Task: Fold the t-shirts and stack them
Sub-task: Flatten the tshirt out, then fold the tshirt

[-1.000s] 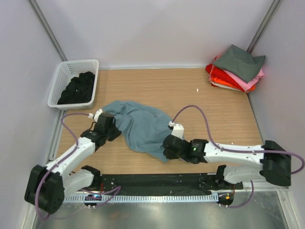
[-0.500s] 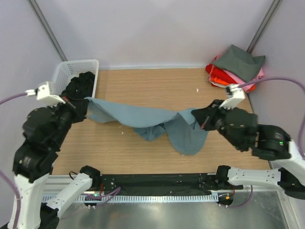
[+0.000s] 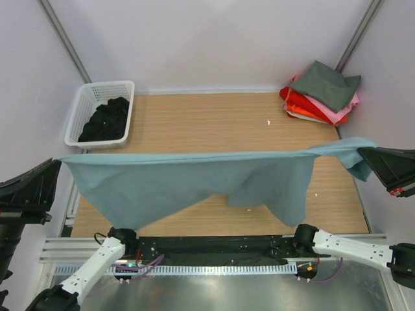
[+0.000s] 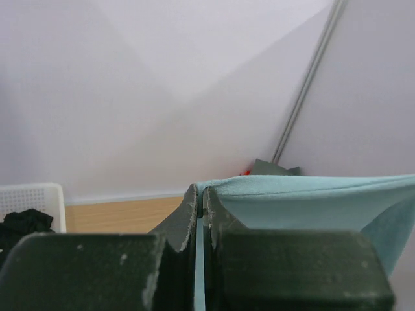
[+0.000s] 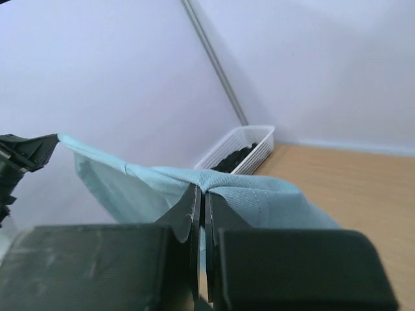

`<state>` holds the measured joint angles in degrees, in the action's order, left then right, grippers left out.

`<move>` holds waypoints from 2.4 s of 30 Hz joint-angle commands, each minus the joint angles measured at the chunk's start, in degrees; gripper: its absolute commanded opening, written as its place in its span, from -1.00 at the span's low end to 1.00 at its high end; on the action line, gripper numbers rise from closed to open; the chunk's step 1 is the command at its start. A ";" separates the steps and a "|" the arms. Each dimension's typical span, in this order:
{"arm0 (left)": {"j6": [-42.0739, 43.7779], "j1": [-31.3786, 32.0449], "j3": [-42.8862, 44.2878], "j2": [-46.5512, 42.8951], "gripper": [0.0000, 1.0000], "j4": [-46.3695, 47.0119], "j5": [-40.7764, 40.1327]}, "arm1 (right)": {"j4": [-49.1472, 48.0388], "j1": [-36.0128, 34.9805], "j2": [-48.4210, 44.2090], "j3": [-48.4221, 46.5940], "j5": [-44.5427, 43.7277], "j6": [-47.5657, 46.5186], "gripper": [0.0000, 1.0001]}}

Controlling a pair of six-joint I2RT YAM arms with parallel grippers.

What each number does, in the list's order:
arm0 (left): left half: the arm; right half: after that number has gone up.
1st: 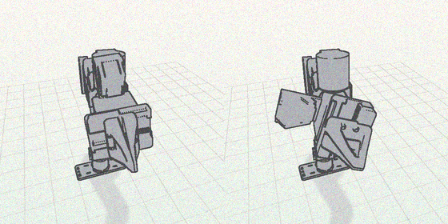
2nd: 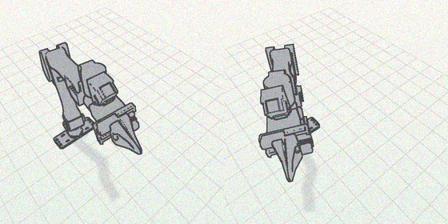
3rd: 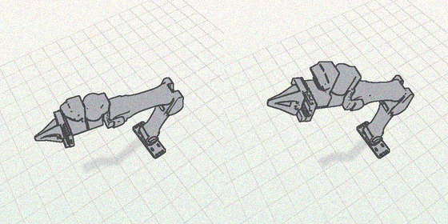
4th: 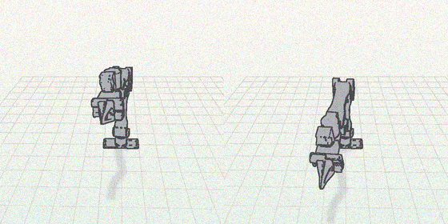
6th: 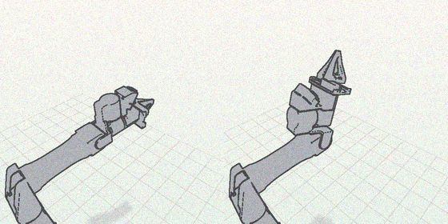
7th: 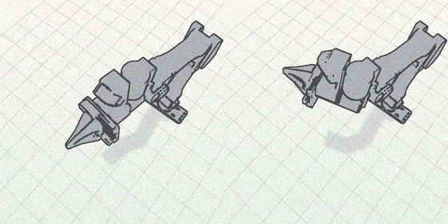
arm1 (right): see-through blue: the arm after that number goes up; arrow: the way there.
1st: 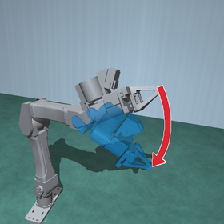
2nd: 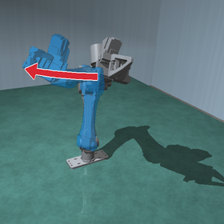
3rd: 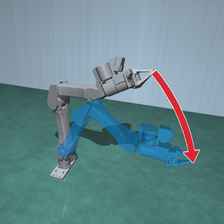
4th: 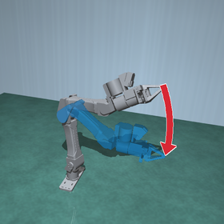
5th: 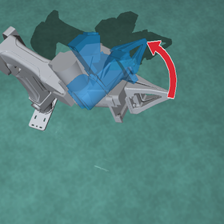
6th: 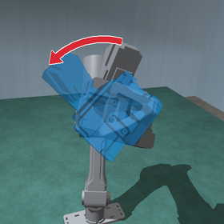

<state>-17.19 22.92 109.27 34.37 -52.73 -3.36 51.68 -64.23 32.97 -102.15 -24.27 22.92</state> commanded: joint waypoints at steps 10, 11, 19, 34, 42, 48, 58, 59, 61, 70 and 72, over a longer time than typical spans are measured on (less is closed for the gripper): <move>6.74 0.11 2.09 16.33 -1.00 7.20 -5.86 | -9.28 5.78 29.33 -16.52 -27.02 -26.40 -0.97; 6.30 0.02 1.04 17.82 -1.00 7.46 -6.48 | -12.01 5.78 30.47 -14.15 -29.75 -28.26 -0.97; 0.94 -4.27 -12.59 40.47 -1.00 10.72 -9.67 | -24.42 31.90 54.32 4.14 -14.97 -21.00 -0.98; -12.60 -14.22 4.15 72.35 0.76 -0.80 -0.43 | -22.06 41.46 80.34 -13.57 8.98 -12.64 0.99; -13.57 -12.37 -23.46 52.66 0.75 7.96 0.97 | -18.02 41.46 68.03 9.03 12.50 -2.97 1.00; -17.52 -12.28 -41.23 49.91 0.71 17.12 5.81 | -17.84 44.71 70.82 15.23 9.76 -1.38 1.00; -23.94 -11.84 -48.71 61.68 0.58 24.69 4.23 | -13.89 47.53 90.15 1.53 12.31 -3.23 0.99; -24.20 -11.84 -48.89 62.39 0.57 24.78 4.32 | -13.80 47.53 91.21 0.56 12.84 -3.23 1.00; -24.21 -11.84 -50.03 63.53 0.55 24.78 3.71 | -13.80 47.53 93.93 -1.38 14.15 -2.97 1.00; -25.61 -11.93 -57.58 59.51 0.15 22.94 2.12 | -13.80 46.56 105.36 -14.73 21.72 -3.58 0.98; -26.31 -11.93 -61.17 55.56 0.13 22.41 3.00 | -12.49 45.77 109.22 -20.77 23.48 -4.19 0.98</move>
<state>-41.95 10.83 53.30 93.25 -27.16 -0.75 38.98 -17.04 136.97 -116.46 -6.74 19.18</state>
